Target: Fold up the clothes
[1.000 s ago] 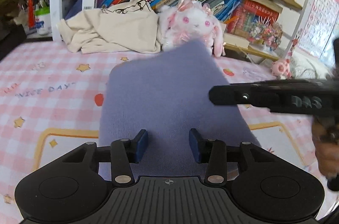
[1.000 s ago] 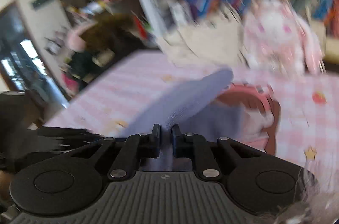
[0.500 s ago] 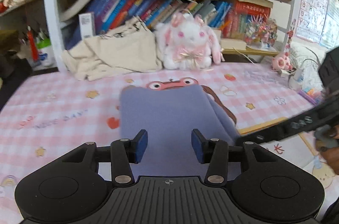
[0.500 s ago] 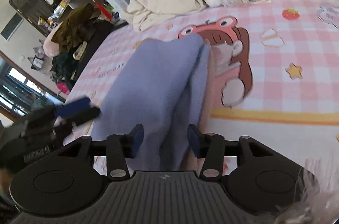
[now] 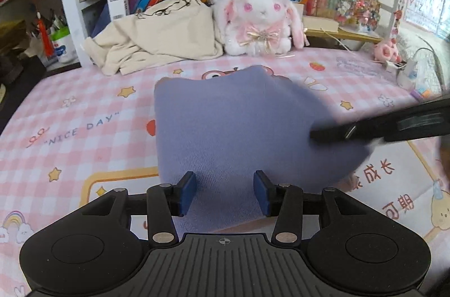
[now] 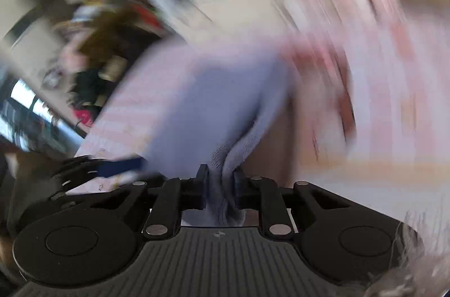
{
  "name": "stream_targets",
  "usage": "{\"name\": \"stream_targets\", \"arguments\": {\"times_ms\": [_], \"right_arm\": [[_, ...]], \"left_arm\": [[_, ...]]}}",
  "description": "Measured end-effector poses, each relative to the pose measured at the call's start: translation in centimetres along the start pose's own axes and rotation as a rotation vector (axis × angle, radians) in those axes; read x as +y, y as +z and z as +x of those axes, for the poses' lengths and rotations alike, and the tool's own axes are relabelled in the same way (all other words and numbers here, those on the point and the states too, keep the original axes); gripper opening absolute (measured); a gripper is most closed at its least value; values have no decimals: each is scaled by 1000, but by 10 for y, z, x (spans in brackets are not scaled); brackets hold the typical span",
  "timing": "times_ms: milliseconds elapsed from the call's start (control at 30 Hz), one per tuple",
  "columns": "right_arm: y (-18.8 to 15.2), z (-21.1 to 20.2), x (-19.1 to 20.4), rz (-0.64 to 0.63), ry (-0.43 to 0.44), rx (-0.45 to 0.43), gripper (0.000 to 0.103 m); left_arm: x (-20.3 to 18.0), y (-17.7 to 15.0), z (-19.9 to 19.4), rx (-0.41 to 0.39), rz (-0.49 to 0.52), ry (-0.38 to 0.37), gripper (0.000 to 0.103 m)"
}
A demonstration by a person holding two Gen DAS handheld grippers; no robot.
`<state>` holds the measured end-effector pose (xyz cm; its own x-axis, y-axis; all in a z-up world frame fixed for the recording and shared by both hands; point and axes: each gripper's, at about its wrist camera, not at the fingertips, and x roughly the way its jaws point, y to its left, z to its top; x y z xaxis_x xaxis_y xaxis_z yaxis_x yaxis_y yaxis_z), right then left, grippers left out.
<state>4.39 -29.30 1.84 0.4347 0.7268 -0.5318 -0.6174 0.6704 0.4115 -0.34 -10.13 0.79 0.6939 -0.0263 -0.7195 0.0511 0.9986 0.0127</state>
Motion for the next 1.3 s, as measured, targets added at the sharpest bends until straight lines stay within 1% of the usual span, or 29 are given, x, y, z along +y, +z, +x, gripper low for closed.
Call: {"name": "stream_targets", "arguments": {"times_ms": [33,67,100,200,233,267,333,367,400,433,467,500,533,600,667,767,800,867,933,1067,1300], "right_arm": [[0,-3,5,-28,13,-6,16],[-3,2,-3,14,7,21,16],[-7,8,-13,74,-3,54,16],[-19,28,-45,255,-34,153,17],[-23,35,-56,316,-45,186,17],[-22,36,-56,312,-50,202,20],[-19,32,-48,257,-61,216,25],[-18,28,-45,238,-67,216,34],[-17,23,-41,219,-70,207,41],[-16,17,-38,197,-68,190,52],[-15,14,-35,175,-71,174,62],[-14,13,-34,163,-78,172,70],[-13,13,-34,155,-86,176,71],[-12,15,-44,180,-100,192,71],[-13,18,-55,237,-96,216,71],[-18,22,-68,334,-72,255,71],[-20,22,-71,362,-62,265,71],[-22,23,-73,392,-52,273,71],[-22,24,-72,405,-54,276,71],[-19,29,-69,422,-71,273,71],[-10,42,-68,505,-122,237,68]], "left_arm": [[1,-1,-1,-1,-8,2,45],[1,-3,0,3,-12,11,45],[2,-4,0,6,-15,16,45],[0,-6,-1,7,-12,-8,46],[-2,-6,-1,14,4,5,47],[-5,-6,-2,19,19,18,47],[-6,-5,-6,19,19,39,48],[-5,-5,-9,15,11,50,49],[-4,-5,-13,6,-2,63,54],[-3,-5,-17,-4,-16,73,63],[0,-5,-21,-16,-35,79,68],[3,-5,-24,-26,-64,79,77],[8,-5,-26,-31,-99,75,83],[22,-4,-21,-11,-198,48,85],[36,-4,-14,14,-290,24,85],[52,-7,-6,24,-417,4,84],[57,-8,-4,25,-454,-4,84],[65,-10,-3,25,-498,-23,84],[71,-10,0,38,-504,-30,84],[82,-7,16,89,-498,-37,85],[99,-1,46,151,-522,-182,85]]}}
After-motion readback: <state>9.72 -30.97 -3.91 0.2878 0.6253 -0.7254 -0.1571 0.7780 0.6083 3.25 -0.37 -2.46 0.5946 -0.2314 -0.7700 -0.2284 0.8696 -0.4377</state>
